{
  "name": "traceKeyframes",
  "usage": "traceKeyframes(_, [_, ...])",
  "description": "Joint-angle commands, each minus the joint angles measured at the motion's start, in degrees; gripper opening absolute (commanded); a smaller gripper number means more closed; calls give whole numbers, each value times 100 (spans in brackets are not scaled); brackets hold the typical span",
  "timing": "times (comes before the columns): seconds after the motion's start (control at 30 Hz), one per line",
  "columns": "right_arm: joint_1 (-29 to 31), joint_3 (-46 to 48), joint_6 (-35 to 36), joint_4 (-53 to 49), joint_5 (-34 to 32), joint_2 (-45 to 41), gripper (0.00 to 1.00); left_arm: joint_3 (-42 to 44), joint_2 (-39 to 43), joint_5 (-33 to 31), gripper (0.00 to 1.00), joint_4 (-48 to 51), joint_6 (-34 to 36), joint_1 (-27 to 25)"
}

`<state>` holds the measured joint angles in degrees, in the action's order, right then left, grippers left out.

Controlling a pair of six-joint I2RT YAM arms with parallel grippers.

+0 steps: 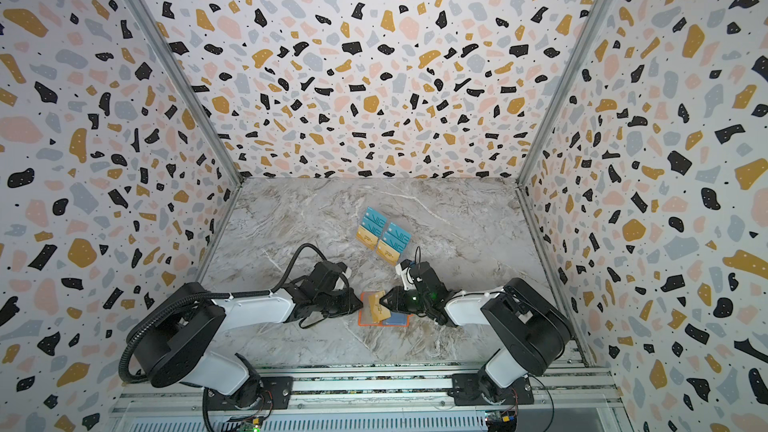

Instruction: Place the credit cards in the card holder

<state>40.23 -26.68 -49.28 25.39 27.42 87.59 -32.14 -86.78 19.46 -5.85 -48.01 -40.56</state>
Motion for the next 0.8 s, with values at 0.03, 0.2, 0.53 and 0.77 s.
traceKeyframes(0.03, [42, -93, 304, -919, -154, -245, 34, 199, -41, -15, 18, 283, -42, -2])
traceKeyframes(0.2, [134, -72, 356, -1038, -115, -416, 38, 225, 19, -25, 18, 283, -42, 1])
traceKeyframes(0.53, [503, -585, 498, -1708, -323, -263, 39, 305, 86, -14, 18, 201, -139, -5])
traceKeyframes(0.77, [922, -897, 245, -2017, -766, -83, 39, 479, 215, 14, 18, 15, -226, -20])
